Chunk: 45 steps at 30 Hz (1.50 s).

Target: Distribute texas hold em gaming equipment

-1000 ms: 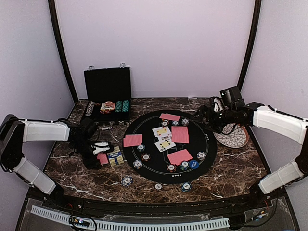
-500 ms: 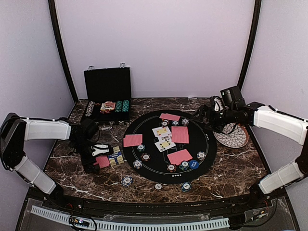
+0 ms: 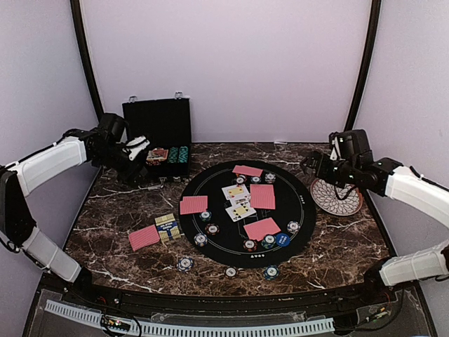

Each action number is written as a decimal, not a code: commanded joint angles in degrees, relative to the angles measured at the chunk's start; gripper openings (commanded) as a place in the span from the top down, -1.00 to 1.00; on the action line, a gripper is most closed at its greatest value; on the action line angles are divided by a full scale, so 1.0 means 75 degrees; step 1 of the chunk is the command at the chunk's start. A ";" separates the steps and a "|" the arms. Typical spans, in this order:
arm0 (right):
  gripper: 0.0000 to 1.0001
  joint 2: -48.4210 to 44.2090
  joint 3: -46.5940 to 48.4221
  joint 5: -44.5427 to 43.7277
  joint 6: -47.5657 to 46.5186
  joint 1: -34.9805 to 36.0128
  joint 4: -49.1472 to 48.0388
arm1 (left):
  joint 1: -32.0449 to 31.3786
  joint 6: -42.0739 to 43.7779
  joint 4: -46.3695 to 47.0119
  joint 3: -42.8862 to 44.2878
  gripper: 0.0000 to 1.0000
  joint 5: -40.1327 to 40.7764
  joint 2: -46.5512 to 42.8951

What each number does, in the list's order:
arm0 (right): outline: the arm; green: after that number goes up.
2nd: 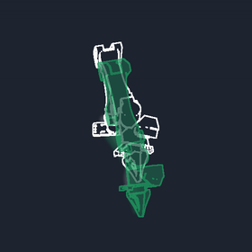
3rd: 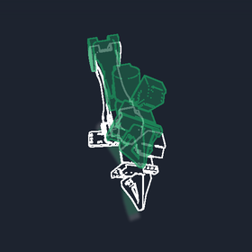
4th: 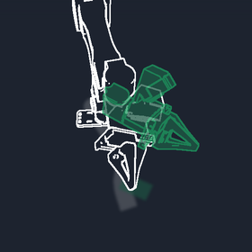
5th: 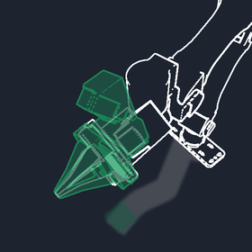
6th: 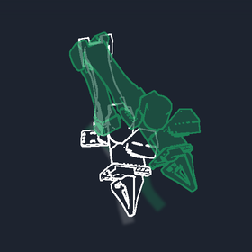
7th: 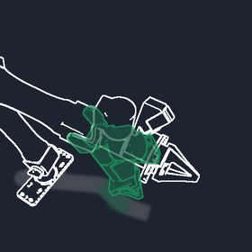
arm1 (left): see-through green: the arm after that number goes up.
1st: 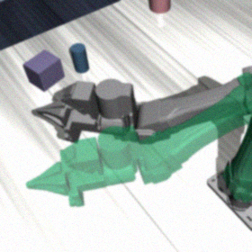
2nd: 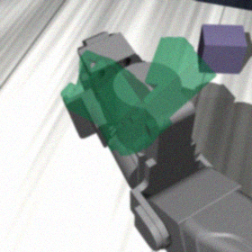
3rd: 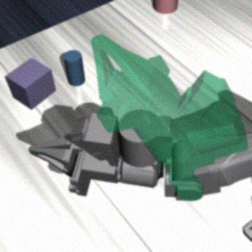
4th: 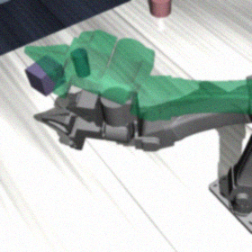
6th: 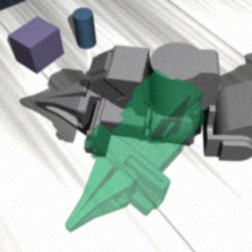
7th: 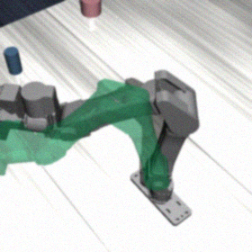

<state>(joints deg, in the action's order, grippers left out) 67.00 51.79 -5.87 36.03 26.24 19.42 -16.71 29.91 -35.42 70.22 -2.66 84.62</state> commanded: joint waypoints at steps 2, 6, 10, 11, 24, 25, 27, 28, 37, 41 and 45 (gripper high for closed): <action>-0.97 -0.0870 -0.1004 -0.2873 -0.1222 0.0006 -0.1519 | 0.0881 -0.0423 0.1912 -0.0761 -0.98 0.0861 -0.0694; -0.97 -0.1233 -0.2168 -0.3997 -0.2467 -0.0078 -0.3038 | 0.1964 -0.0795 0.3005 -0.1283 -0.97 0.0748 -0.0856; -0.97 -0.1342 -0.2911 -0.4243 -0.2073 -0.0601 -0.3748 | 0.2906 -0.1492 0.3716 -0.1844 -0.98 -0.0413 -0.0997; -0.97 -0.1396 -0.3160 -0.4129 -0.2106 -0.0737 -0.4099 | 0.3001 -0.1811 0.4216 -0.2221 -0.98 -0.0670 -0.1120; -0.97 -0.0920 -0.5284 -0.4041 -0.3438 -0.2233 -0.8709 | 0.3186 -0.3667 0.9443 -0.5727 -0.97 -0.1458 -0.0950; -0.97 -0.0772 -0.5396 -0.3942 -0.3533 -0.2333 -0.9063 | 0.3177 -0.3716 0.9661 -0.5816 -0.97 -0.1443 -0.0895; -0.97 -0.0366 -0.5562 -0.3835 -0.3650 -0.2479 -0.9746 | 0.3177 -0.3853 1.0379 -0.6070 -0.98 -0.1404 -0.0676; -0.97 -0.0144 -0.5624 -0.3756 -0.3758 -0.2541 -1.0032 | 0.3171 -0.3928 1.0845 -0.6227 -0.97 -0.1448 -0.0612; -0.97 0.1179 -0.5712 -0.2797 -0.4178 -0.2803 -1.1854 | 0.3165 -0.3915 1.2843 -0.6616 -0.97 -0.1343 0.0298; -0.97 0.1513 -0.5682 -0.2534 -0.4320 -0.2869 -1.2178 | 0.2761 -0.3460 1.2637 -0.6444 -0.98 -0.0987 0.0493; -0.97 0.2225 -0.5827 -0.2294 -0.4456 -0.2899 -1.3167 | 0.2685 -0.3516 1.4401 -0.7340 -0.97 -0.0691 0.0614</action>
<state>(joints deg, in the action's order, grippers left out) 79.50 8.47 -26.20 4.60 5.06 -68.79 4.03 2.59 57.65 20.73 -10.79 88.44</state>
